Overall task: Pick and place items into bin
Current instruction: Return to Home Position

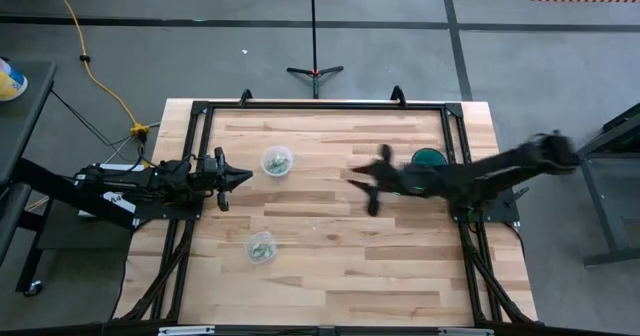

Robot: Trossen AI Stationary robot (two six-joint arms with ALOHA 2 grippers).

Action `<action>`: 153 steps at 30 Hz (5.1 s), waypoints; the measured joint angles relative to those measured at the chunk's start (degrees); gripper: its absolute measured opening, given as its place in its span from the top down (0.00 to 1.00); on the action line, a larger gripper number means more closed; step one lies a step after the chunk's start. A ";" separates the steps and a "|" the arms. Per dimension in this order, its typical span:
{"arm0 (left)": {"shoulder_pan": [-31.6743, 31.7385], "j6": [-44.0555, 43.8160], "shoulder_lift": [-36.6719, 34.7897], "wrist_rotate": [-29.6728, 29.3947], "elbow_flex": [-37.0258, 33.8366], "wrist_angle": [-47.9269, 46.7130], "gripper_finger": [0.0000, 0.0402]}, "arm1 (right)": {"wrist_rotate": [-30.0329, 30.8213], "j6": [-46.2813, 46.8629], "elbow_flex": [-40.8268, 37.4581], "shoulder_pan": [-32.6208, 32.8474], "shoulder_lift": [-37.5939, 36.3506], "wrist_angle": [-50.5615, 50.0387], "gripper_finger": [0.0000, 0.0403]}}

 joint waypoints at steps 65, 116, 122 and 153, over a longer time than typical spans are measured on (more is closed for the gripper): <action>0.02 1.50 -0.02 7.48 0.01 -0.63 0.86 | -12.19 -6.46 -38.93 -3.77 -63.18 -1.36 0.99; -0.01 1.49 -0.01 7.32 0.00 -0.62 0.86 | -12.21 -6.48 -38.97 -3.77 -63.16 -1.79 1.00; 0.00 1.49 0.00 7.34 0.00 -0.61 0.86 | -12.21 -6.48 -38.97 -3.77 -63.16 -1.79 0.98; 0.02 1.48 0.00 7.45 0.00 -0.62 0.86 | -12.21 -6.48 -38.97 -3.75 -63.16 -1.77 0.98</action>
